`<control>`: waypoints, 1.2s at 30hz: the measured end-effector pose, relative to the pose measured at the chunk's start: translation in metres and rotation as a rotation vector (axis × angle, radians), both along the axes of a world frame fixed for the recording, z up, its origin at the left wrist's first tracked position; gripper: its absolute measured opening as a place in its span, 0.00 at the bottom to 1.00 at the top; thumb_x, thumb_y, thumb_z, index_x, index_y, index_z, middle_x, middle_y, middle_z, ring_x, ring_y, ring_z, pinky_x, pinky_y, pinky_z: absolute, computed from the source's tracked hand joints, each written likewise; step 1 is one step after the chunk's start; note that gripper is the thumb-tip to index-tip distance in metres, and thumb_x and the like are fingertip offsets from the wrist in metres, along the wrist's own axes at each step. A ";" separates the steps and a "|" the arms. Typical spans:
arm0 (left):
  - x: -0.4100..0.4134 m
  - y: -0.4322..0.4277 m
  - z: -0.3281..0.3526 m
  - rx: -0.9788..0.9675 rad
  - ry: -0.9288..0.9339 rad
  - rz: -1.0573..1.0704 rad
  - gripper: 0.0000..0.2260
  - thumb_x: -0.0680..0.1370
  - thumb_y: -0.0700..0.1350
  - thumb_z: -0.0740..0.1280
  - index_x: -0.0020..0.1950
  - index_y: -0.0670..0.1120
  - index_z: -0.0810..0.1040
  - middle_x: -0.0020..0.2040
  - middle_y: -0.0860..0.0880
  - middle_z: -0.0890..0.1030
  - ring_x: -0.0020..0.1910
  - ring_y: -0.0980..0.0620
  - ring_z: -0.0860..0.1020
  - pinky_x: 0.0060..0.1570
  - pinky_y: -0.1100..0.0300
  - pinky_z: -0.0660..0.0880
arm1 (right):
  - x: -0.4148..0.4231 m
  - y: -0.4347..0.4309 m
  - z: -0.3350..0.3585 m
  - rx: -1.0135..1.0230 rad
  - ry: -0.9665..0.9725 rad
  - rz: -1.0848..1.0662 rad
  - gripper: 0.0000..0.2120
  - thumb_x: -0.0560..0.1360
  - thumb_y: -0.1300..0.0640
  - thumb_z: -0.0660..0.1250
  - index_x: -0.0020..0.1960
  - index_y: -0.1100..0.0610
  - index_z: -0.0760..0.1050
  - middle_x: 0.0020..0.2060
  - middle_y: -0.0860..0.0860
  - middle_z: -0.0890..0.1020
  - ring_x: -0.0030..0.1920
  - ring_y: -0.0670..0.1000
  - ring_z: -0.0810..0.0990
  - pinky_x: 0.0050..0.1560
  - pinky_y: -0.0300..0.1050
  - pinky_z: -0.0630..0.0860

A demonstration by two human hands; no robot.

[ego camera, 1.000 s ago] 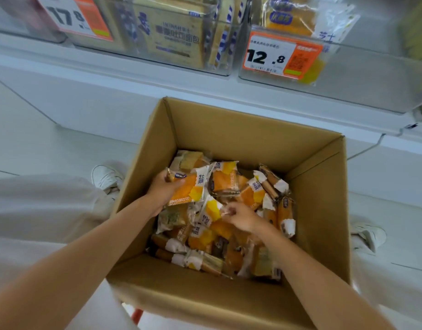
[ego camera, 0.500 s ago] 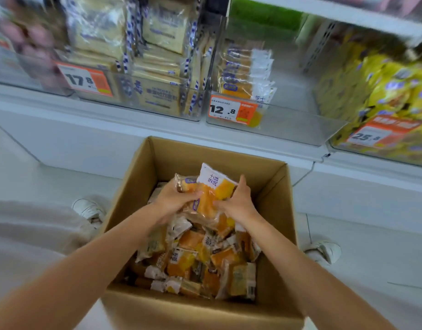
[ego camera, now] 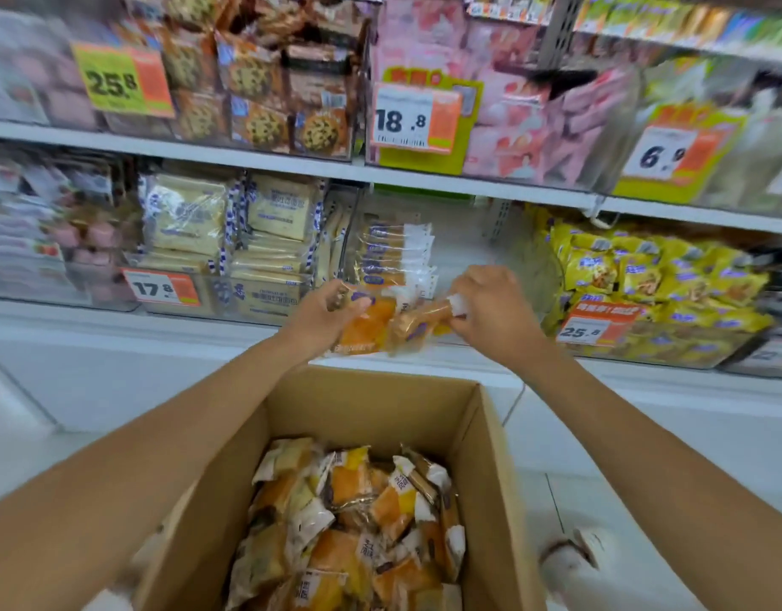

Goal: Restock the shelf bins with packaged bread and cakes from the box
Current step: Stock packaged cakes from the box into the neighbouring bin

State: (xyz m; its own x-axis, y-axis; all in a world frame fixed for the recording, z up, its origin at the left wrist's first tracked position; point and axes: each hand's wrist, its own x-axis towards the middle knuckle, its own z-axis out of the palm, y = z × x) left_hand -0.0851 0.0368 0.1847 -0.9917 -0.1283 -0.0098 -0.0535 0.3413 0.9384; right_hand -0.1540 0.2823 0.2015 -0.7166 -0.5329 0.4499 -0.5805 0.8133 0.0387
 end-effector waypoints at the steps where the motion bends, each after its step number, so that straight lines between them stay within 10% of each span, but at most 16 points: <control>1: -0.008 -0.001 0.013 0.042 0.048 0.007 0.07 0.79 0.52 0.67 0.55 0.53 0.78 0.50 0.46 0.83 0.49 0.44 0.81 0.49 0.49 0.78 | -0.007 0.011 0.011 -0.046 0.027 -0.057 0.10 0.67 0.51 0.74 0.43 0.55 0.77 0.38 0.50 0.76 0.46 0.58 0.76 0.49 0.47 0.62; 10: -0.100 0.014 0.039 -0.029 0.088 -0.125 0.05 0.80 0.46 0.68 0.54 0.49 0.81 0.49 0.51 0.84 0.48 0.53 0.82 0.48 0.59 0.79 | -0.066 0.075 0.015 -0.356 -0.051 -0.344 0.14 0.73 0.50 0.72 0.44 0.54 0.68 0.37 0.51 0.73 0.40 0.57 0.73 0.37 0.47 0.63; 15: -0.117 -0.004 0.023 -0.538 0.032 -0.282 0.15 0.77 0.39 0.71 0.63 0.46 0.78 0.60 0.48 0.80 0.57 0.52 0.79 0.57 0.61 0.74 | -0.090 0.077 -0.010 -0.373 -0.149 -0.406 0.16 0.73 0.46 0.72 0.51 0.56 0.74 0.44 0.55 0.80 0.45 0.59 0.77 0.37 0.47 0.68; 19: -0.118 0.030 0.026 -1.128 0.231 -0.304 0.29 0.81 0.55 0.59 0.80 0.48 0.57 0.78 0.47 0.62 0.77 0.48 0.61 0.75 0.52 0.58 | -0.098 0.068 -0.019 -0.340 -0.177 -0.396 0.15 0.73 0.46 0.71 0.51 0.56 0.75 0.45 0.55 0.81 0.46 0.59 0.79 0.38 0.46 0.67; 23: -0.118 0.069 -0.009 -1.302 0.058 -0.469 0.35 0.81 0.65 0.46 0.81 0.47 0.41 0.82 0.48 0.45 0.80 0.51 0.43 0.77 0.46 0.40 | -0.098 0.060 -0.021 -0.286 -0.225 -0.419 0.18 0.75 0.45 0.69 0.59 0.55 0.73 0.48 0.54 0.81 0.50 0.59 0.80 0.41 0.46 0.70; 36: -0.121 0.052 0.003 -1.219 -0.147 -0.551 0.42 0.71 0.75 0.41 0.80 0.56 0.37 0.80 0.51 0.35 0.78 0.52 0.33 0.75 0.41 0.35 | -0.128 0.048 -0.023 -0.216 -0.290 -0.441 0.19 0.76 0.44 0.68 0.60 0.54 0.72 0.51 0.56 0.82 0.51 0.60 0.80 0.44 0.48 0.73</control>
